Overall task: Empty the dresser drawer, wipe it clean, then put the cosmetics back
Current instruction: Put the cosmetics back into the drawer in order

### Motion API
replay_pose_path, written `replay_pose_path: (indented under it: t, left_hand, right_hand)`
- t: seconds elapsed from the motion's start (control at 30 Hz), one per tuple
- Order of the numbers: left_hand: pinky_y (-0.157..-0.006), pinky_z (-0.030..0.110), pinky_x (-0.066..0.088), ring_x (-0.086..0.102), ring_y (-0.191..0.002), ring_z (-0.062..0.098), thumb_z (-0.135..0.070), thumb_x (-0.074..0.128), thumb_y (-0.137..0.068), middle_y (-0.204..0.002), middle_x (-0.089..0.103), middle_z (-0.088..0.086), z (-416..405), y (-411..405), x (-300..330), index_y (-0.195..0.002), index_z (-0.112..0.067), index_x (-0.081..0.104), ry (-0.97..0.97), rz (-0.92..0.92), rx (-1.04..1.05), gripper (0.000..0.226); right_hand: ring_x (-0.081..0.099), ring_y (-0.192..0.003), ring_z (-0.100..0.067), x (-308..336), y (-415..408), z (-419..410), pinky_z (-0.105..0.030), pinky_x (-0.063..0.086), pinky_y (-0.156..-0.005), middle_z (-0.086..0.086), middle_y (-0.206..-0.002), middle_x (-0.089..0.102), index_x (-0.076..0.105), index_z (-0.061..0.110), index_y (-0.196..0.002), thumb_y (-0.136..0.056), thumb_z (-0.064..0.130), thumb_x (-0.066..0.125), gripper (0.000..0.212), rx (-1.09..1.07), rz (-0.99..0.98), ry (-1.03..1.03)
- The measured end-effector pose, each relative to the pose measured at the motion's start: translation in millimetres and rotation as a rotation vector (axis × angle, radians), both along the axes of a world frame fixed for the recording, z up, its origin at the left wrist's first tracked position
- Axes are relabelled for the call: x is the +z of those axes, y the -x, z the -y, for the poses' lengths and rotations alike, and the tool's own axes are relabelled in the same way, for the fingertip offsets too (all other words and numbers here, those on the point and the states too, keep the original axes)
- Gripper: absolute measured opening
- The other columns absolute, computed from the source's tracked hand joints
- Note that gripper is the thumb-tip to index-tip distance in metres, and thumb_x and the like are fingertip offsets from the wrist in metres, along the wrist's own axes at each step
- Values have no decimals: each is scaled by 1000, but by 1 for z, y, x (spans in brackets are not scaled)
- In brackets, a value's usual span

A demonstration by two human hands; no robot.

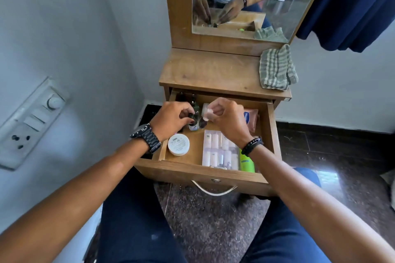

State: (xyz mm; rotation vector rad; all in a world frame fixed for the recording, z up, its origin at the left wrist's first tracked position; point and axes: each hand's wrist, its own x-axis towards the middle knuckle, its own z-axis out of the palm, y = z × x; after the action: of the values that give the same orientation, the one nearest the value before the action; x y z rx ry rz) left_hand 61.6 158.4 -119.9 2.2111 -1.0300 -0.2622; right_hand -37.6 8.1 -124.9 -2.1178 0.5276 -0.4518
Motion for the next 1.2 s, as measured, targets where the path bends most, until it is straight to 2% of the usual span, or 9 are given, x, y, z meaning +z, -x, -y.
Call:
replay_pose_path:
  t: [0.1, 0.27, 0.37, 0.43, 0.5, 0.83, 1.07, 1.2]
  left_hand:
    - [-75, 22, 52, 65, -79, 13, -12, 75, -74, -88, 71, 6, 0, 3, -12, -96, -10, 70, -51, 3, 10, 23]
    - [-76, 24, 53, 65, -83, 15, -11, 74, -76, -90, 70, 7, 3, 1, -26, -96, -9, 68, -122, 3, 24, 21]
    - [-77, 24, 52, 65, -83, 16, -10, 73, -76, -90, 70, 8, 4, -1, -32, -96, -7, 68, -144, 0, 29, 20]
    - [-78, 28, 54, 64, -83, 17, -9, 72, -77, -90, 70, 8, 5, -1, -35, -95, -7, 68, -152, 14, 28, 19]
    - [-78, 31, 54, 64, -83, 17, -9, 72, -77, -90, 69, 8, 6, -2, -36, -96, -7, 67, -153, 29, 31, 19]
    - [-78, 38, 54, 62, -84, 19, -7, 70, -78, -92, 66, 7, 9, -1, -33, -99, -10, 64, -228, 82, 0, 23]
    - [-75, 38, 55, 61, -87, 15, -14, 67, -81, -95, 66, 0, -1, 16, -12, -100, -16, 63, -154, 163, 28, 19]
    - [-75, 37, 54, 61, -86, 13, -22, 64, -85, -95, 64, -1, -17, 49, -3, -98, -17, 63, -46, 162, -33, 14]
  right_hand:
    - [56, -61, 2, -10, -3, -1, -5, 46, -60, 7, -71, 63, 66, 11, -85, -78, 10, 74, 11, 12, -34, 61]
    - [57, -62, -1, -17, -11, 5, -3, 44, -58, 6, -72, 63, 65, 10, -84, -80, 7, 71, 8, -14, -61, 93]
    - [62, -69, -10, -22, -17, 6, -15, 50, -63, 4, -74, 65, 65, 11, -83, -80, 7, 69, 7, -5, -92, 134]
    - [64, -71, -14, -25, -20, 5, -26, 54, -67, 3, -75, 67, 65, 12, -82, -80, 5, 66, 7, 4, -114, 152]
    - [65, -72, -15, -27, -24, 4, -31, 56, -67, 0, -77, 68, 65, 13, -81, -80, 4, 63, 8, 14, -127, 183]
    - [64, -77, -19, -36, -27, 3, -40, 56, -72, -5, -83, 69, 64, 11, -86, -82, 6, 62, 7, 39, -133, 251]
    - [64, -79, -19, -20, 9, 2, -38, 55, -77, -4, -85, 69, 65, 9, -90, -80, 3, 64, 11, -1, -84, 133]
    - [66, -86, -15, -7, 53, -8, -24, 54, -79, -4, -94, 69, 66, 8, -100, -83, 13, 70, 18, 40, -70, 26]
